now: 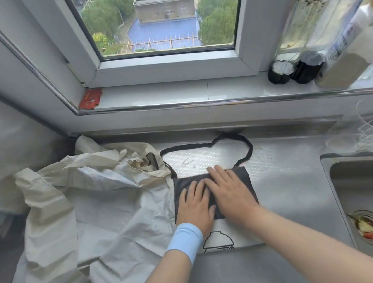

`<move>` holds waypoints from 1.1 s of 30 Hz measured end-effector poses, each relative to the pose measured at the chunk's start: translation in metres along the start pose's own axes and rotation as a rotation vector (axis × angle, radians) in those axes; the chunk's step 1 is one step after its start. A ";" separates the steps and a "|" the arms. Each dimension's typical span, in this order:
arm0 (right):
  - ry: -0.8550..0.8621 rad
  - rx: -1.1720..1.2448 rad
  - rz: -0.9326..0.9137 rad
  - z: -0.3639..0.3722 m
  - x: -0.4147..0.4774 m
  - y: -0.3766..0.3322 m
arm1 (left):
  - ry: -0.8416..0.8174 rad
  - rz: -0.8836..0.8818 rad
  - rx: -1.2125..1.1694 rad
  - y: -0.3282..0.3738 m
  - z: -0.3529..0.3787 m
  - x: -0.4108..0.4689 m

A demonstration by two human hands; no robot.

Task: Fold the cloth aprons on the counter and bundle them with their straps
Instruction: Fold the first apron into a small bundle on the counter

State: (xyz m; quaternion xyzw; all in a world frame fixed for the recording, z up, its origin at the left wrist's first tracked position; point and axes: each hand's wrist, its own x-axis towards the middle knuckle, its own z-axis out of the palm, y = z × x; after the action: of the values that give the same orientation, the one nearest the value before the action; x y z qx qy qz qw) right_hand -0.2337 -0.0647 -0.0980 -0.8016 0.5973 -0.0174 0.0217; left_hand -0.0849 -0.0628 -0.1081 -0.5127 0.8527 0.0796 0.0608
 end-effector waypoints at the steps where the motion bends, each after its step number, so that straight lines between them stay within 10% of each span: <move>1: -0.035 0.045 0.033 0.006 -0.010 -0.006 | -0.019 0.005 0.004 -0.003 0.004 -0.003; 11: -0.155 -0.006 0.105 0.014 -0.048 0.012 | -0.023 0.014 0.099 -0.044 0.005 -0.036; 16: -0.051 0.043 -0.157 -0.010 -0.075 -0.004 | 0.145 0.249 0.088 -0.036 -0.013 -0.054; 24: -0.294 -0.090 -0.218 -0.030 -0.090 -0.011 | -0.198 0.203 -0.062 -0.041 -0.027 -0.083; 33: -0.367 0.088 -0.059 -0.065 -0.080 0.007 | -0.176 -0.132 -0.396 -0.048 -0.054 -0.071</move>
State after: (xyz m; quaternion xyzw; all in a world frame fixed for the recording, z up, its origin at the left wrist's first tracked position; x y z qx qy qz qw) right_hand -0.2663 0.0091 -0.0333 -0.8068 0.5580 0.1022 0.1648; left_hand -0.0107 -0.0338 -0.0457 -0.5603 0.7766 0.2856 0.0380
